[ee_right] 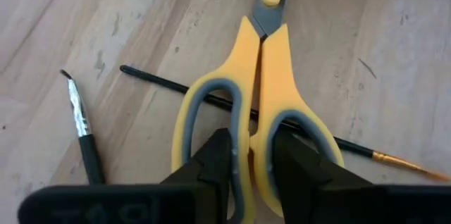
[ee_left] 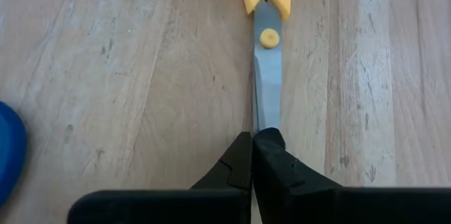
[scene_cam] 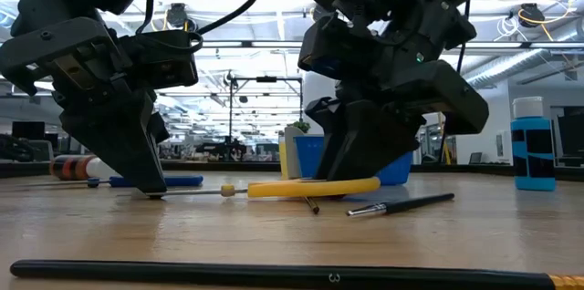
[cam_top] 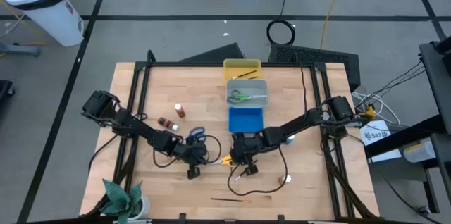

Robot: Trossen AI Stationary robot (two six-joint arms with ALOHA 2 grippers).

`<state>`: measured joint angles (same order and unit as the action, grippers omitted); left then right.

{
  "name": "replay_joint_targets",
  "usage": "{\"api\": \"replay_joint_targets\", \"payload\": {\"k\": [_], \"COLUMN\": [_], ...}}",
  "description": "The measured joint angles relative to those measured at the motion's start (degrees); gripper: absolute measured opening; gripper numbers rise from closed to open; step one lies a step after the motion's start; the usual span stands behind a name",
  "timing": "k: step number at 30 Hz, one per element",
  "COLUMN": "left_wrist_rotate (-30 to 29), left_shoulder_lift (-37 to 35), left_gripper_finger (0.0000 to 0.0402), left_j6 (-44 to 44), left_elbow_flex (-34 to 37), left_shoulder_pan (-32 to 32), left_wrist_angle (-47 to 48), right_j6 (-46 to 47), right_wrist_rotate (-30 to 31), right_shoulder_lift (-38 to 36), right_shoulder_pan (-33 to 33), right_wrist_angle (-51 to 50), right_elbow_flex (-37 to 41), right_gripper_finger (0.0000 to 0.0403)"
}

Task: Pick & Place Paint Supplies
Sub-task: Put the yellow scissors into the gray bin

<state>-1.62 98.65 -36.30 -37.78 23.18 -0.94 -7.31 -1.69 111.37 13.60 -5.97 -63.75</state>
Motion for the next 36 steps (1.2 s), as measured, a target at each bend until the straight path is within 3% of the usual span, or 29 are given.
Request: {"api": "replay_joint_targets", "payload": {"k": [6,13,20,27,31,36], "left_wrist_rotate": [-1.35,-1.23,-12.20,-25.26,-25.54,-25.50], "left_shoulder_lift": [-3.20,-17.11,-28.74,-30.33,-30.33,-30.32], "left_gripper_finger": [0.0022,0.0007,0.0039,0.0041,0.0042,0.0042], "left_j6": [6.67,9.43,20.49,33.09,35.22,34.70], "left_elbow_flex": [-0.39,-4.04,-5.12,-5.07,-4.59,-3.39], "left_shoulder_pan": [0.07,0.09,0.07,-0.21,-2.14,-5.47], "left_wrist_angle": [-1.73,-2.01,-2.81,-5.18,-4.84,-3.54], "right_j6": [-2.54,-1.06,-3.30,-5.77,-8.38,-9.06], "right_wrist_rotate": [0.97,2.31,1.74,1.67,0.80,-7.20], "right_shoulder_lift": [-2.36,-9.24,-19.23,-29.37,-32.23,-31.85], "right_shoulder_pan": [-0.08,-0.07,-2.36,-13.14,-21.87,-32.60], "right_wrist_angle": [-1.01,-3.78,-7.95,-13.93,-14.39,-14.26], "right_elbow_flex": [0.26,0.37,0.33,0.26,0.22,0.22], "right_gripper_finger": [0.0068,0.0068,0.0068,0.0068,0.0068,0.0068]}}
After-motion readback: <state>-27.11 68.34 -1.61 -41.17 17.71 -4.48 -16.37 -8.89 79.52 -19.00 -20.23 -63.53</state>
